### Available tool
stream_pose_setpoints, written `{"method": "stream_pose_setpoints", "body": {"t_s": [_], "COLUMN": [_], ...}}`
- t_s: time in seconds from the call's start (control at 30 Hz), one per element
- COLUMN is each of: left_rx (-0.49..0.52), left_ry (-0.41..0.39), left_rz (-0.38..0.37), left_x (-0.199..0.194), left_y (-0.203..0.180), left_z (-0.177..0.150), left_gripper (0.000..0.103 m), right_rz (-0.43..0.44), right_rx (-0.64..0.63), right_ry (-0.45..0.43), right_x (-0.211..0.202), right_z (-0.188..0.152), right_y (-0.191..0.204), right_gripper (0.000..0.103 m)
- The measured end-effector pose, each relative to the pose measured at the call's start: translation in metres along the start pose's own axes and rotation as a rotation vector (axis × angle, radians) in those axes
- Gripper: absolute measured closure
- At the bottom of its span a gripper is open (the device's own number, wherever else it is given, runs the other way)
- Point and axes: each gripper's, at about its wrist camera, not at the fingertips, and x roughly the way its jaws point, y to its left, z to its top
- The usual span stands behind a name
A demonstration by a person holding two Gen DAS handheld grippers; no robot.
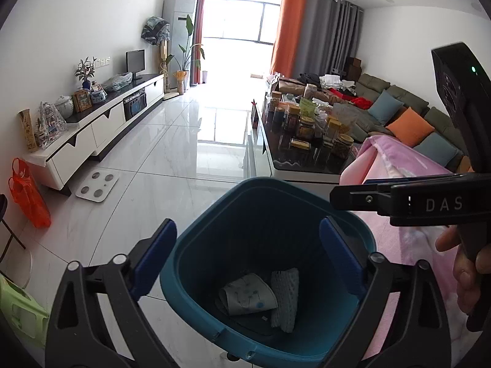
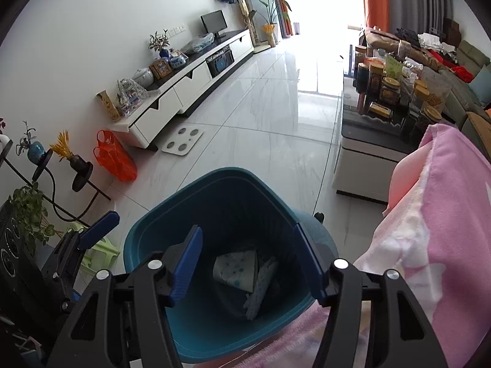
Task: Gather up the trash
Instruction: 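Open both grippers to drop the cup and foam net into the bin, then move both grippers back over the trash on the table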
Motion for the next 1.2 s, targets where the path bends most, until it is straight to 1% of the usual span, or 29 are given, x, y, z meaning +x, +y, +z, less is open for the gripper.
{"method": "stream_pose_setpoints", "body": {"t_s": [0.03,0.1,0.13,0.17,0.2,0.27,0.3,0.37,0.47,0.53,0.6,0.67,0.77,0.83,0.87,0.9,0.93,0.97,1.0,1.03,1.1,1.17,1.2], "left_rx": [-0.014,-0.054,-0.072,-0.084,-0.091,-0.098,-0.104,-0.074,-0.005,0.062,0.100,0.107,0.160,0.193,0.208,0.218,0.222,0.207,0.189,0.194,0.249,0.283,0.298], "left_ry": [-0.004,0.008,0.010,0.006,-0.001,-0.021,-0.046,-0.088,-0.141,-0.169,-0.208,-0.228,-0.285,-0.320,-0.343,-0.366,-0.389,-0.396,-0.384,-0.368,-0.377,-0.351,-0.359], "left_rz": [-0.001,-0.014,-0.017,0.001,0.017,0.017,0.013,0.004,-0.037,-0.054,-0.078,-0.144,-0.211,-0.285,-0.323,-0.342,-0.359,-0.398,-0.429,-0.432,-0.425,-0.406,-0.393], "left_x": [-0.005,-0.013,-0.018,-0.023,-0.029,-0.041,-0.049,-0.064,-0.086,-0.100,-0.115,-0.128,-0.146,-0.155,-0.160,-0.165,-0.170,-0.173,-0.174,-0.176,-0.180,-0.185,-0.186], "left_y": [0.002,0.008,0.010,0.013,0.014,0.012,0.011,0.001,-0.018,-0.035,-0.049,-0.063,-0.091,-0.110,-0.119,-0.129,-0.136,-0.142,-0.149,-0.157,-0.171,-0.190,-0.199], "left_z": [0.004,0.013,0.017,0.020,0.024,0.031,0.034,0.038,0.042,0.045,0.048,0.051,0.051,0.046,0.043,0.040,0.037,0.035,0.034,0.033,0.029,0.025,0.022], "left_gripper": [0.005,0.005,0.005,0.005,0.005,0.006,0.006,0.006,0.006,0.006,0.006,0.006,0.006,0.006,0.006,0.006,0.006,0.006,0.006,0.006,0.006,0.006,0.006], "right_rz": [-0.004,-0.013,-0.019,-0.022,-0.025,-0.036,-0.040,-0.059,-0.092,-0.112,-0.143,-0.175,-0.228,-0.262,-0.293,-0.312,-0.330,-0.361,-0.385,-0.412,-0.472,-0.541,-0.576], "right_rx": [-0.005,-0.018,-0.021,-0.022,-0.021,-0.019,-0.019,-0.019,-0.020,-0.026,-0.021,-0.016,0.010,0.023,0.037,0.050,0.060,0.080,0.100,0.120,0.164,0.204,0.228], "right_ry": [-0.017,-0.052,-0.068,-0.085,-0.101,-0.134,-0.151,-0.182,-0.244,-0.294,-0.352,-0.413,-0.503,-0.551,-0.569,-0.593,-0.611,-0.624,-0.644,-0.662,-0.686,-0.711,-0.715], "right_x": [-0.006,-0.018,-0.025,-0.031,-0.038,-0.050,-0.057,-0.069,-0.092,-0.111,-0.133,-0.155,-0.190,-0.211,-0.221,-0.231,-0.239,-0.248,-0.257,-0.266,-0.282,-0.296,-0.302], "right_z": [0.001,0.000,0.000,-0.001,-0.002,-0.006,-0.007,-0.012,-0.023,-0.033,-0.045,-0.058,-0.081,-0.097,-0.105,-0.115,-0.125,-0.136,-0.147,-0.157,-0.177,-0.198,-0.210], "right_y": [-0.001,-0.002,-0.003,-0.005,-0.007,-0.012,-0.014,-0.017,-0.023,-0.024,-0.028,-0.032,-0.041,-0.049,-0.053,-0.057,-0.061,-0.066,-0.073,-0.078,-0.088,-0.097,-0.102], "right_gripper": [0.037,0.029,0.027,0.026,0.026,0.022,0.021,0.021,0.021,0.020,0.016,0.016,0.010,0.009,0.008,0.007,0.007,0.007,0.007,0.007,0.007,0.007,0.007]}}
